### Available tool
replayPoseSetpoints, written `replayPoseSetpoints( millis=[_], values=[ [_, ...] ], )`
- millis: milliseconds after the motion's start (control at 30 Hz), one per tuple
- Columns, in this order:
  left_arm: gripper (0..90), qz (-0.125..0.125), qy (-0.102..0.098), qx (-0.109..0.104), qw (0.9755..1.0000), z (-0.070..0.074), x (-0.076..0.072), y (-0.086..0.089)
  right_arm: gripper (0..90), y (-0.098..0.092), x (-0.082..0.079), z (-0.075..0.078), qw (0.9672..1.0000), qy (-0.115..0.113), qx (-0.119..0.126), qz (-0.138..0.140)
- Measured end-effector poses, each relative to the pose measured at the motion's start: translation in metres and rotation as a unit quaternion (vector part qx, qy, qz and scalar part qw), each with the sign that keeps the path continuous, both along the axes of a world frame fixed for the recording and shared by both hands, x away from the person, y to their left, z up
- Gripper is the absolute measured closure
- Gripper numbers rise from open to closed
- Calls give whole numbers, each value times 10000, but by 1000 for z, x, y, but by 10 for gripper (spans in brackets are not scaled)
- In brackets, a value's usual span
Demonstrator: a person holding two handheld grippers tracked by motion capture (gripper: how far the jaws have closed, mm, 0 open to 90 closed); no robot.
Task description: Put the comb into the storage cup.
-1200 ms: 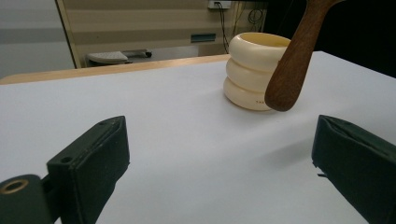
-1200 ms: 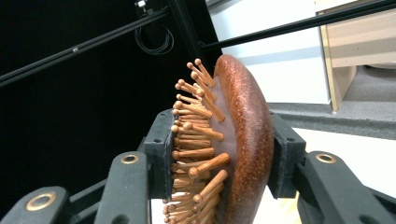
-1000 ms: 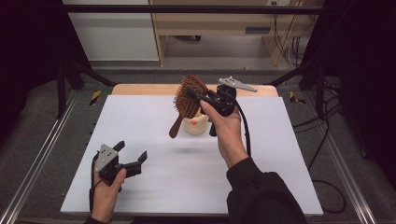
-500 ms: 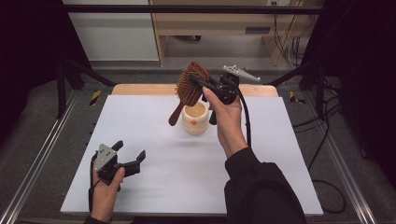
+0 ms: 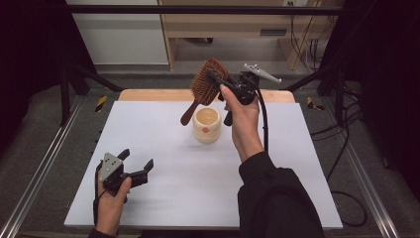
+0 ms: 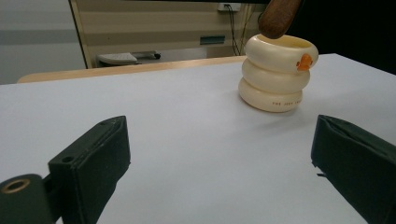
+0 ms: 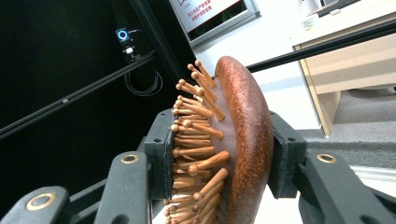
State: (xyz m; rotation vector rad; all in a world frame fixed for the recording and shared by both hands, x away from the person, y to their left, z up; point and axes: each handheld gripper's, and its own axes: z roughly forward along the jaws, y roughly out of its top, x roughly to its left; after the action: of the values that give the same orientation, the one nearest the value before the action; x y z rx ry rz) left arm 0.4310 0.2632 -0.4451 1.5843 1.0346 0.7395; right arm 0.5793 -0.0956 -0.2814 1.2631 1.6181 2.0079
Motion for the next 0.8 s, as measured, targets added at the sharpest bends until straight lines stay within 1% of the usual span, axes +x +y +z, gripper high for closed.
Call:
replayPoseSetpoints(
  millis=[233,333,433,533,733,800],
  values=[
    [48,19,-12,-10,10000,0,0,1,525,-3,1,3,9999,-17,98,-53],
    [48,26,-11,-23,10000,0,0,1,525,-6,2,3,9999,-17,111,-102],
    [48,25,-8,-28,10000,0,0,1,525,-8,2,3,9999,-31,67,-151],
    [48,33,-5,-32,10000,0,1,2,525,-9,1,2,9997,-35,97,-205],
    [44,64,-3,-41,10000,-1,2,2,524,-15,0,5,9994,-93,-16,-320],
    [35,77,-2,-23,10000,-1,2,2,524,-18,0,5,9992,-124,-100,-366]
  ],
)
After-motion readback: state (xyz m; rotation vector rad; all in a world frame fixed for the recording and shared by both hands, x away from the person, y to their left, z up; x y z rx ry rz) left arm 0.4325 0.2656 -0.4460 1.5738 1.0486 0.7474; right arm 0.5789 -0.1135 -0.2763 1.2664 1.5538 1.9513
